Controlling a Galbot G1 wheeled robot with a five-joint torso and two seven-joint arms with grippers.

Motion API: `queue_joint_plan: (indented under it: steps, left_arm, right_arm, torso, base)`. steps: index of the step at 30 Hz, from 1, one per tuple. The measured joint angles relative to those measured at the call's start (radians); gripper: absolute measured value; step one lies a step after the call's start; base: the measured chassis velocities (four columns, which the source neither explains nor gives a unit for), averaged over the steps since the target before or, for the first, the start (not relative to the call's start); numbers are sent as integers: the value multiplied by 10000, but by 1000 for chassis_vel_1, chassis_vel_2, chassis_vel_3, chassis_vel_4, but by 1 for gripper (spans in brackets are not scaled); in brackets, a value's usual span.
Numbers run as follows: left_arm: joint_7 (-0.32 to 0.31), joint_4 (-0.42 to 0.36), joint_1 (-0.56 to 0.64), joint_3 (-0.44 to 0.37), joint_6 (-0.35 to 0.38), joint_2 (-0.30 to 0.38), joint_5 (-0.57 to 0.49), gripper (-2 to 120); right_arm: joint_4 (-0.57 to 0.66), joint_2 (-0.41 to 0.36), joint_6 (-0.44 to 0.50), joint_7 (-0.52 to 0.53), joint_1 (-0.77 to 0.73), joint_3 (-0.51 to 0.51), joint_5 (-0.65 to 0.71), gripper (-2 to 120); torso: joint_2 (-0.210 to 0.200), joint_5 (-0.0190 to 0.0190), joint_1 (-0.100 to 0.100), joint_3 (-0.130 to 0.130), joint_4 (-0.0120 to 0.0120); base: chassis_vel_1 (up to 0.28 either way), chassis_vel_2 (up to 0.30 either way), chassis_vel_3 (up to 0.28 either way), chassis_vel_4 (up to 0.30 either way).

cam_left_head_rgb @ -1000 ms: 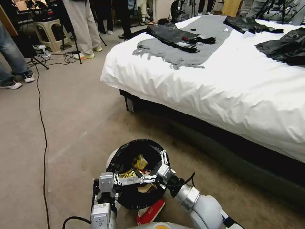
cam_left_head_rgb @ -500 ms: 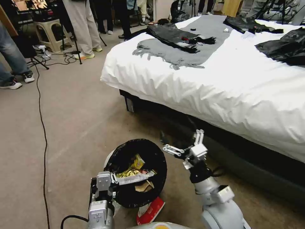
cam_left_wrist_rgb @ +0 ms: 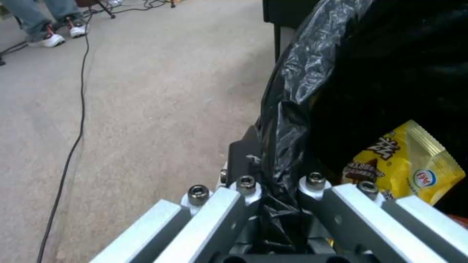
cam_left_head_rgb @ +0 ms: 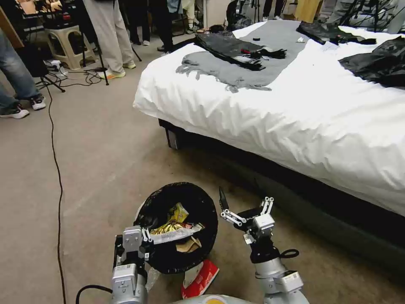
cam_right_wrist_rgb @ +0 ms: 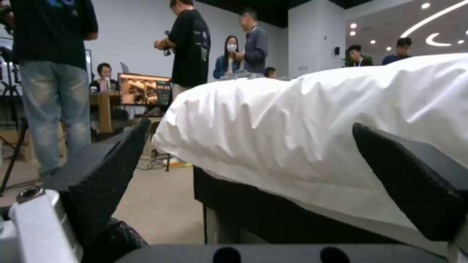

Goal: Pick up the trash bin, then pick up the garbage from the floor and place it into the trash bin.

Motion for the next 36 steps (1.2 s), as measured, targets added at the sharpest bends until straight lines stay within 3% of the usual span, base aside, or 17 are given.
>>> queue_joint_plan:
  steps: [24,36]
  left_arm:
    - [-8,-57,-15,26,9,-27,16,0]
    - [-7,-235,-81,-18,85,-13,-76,0]
  right_arm:
    - [-132,48,146,-116,256,111,33,100]
    - [-121,36,153,-183,265,118,14,100]
  torso:
    - [0,1,-1,-1,-1]
    - [0,1,0,0,0]
  base:
    - [76,-73,-79,77]
    - [0,0,0,0]
